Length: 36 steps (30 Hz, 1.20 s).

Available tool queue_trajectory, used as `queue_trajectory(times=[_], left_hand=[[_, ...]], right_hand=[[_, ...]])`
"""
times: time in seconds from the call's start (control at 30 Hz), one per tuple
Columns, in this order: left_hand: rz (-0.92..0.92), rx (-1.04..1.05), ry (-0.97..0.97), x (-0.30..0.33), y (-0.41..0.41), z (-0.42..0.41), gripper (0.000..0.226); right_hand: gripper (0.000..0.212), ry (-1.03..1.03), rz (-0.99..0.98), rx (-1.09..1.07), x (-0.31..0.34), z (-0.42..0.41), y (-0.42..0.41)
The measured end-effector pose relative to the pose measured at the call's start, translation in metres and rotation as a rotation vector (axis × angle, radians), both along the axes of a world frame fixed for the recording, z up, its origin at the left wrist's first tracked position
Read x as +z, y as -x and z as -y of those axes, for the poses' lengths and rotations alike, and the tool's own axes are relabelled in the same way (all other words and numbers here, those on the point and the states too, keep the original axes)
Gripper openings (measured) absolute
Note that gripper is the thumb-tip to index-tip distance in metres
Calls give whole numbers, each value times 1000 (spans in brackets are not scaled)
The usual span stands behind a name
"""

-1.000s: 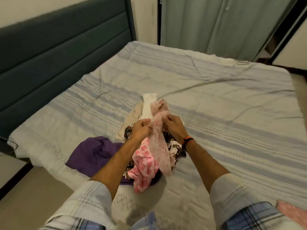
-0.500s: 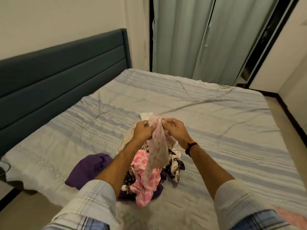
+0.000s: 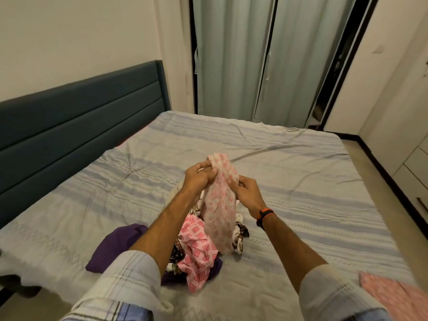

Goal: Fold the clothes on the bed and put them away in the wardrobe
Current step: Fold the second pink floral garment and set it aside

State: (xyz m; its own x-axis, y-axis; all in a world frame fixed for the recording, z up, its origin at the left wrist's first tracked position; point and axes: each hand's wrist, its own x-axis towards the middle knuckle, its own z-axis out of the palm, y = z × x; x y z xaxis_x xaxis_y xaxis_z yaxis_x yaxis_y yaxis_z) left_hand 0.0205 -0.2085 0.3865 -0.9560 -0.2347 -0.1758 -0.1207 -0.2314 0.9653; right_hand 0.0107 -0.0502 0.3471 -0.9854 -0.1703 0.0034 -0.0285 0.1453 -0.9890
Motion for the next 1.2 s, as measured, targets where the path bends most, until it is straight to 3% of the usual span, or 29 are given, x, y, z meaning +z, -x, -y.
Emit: queue_trajectory(times=[0.17,0.5,0.6,0.67,0.77,0.9,1.0,1.07,1.2], left_hand=[[168,-149,231,-20,-13,-8,39],[158,-175,121,-21,-4,-60,27],[129,-115,147,-15,1,-86,18],[122,-87,129,-11,6,-104,14],[128,-36,15,-7,16,-124,23],[116,-67,-80,-5,19,-150,31],[82,-116,-73,-9,17,-159,57],[57,-118,-39,-13,19,-162,60],[24,-26,49,-10,27,-164,55]], right_hand=[[23,50,5,-22,14,-17,2],[26,105,100,49,18,-73,20],[43,-34,128,83,17,-96,30],[67,-135,147,96,14,-112,36],[86,-224,70,112,11,-130,45],[68,-228,-43,110,11,-152,56],[42,-201,6,100,7,-160,67],[32,-177,50,103,6,-162,74],[39,-87,102,218,8,-162,77]])
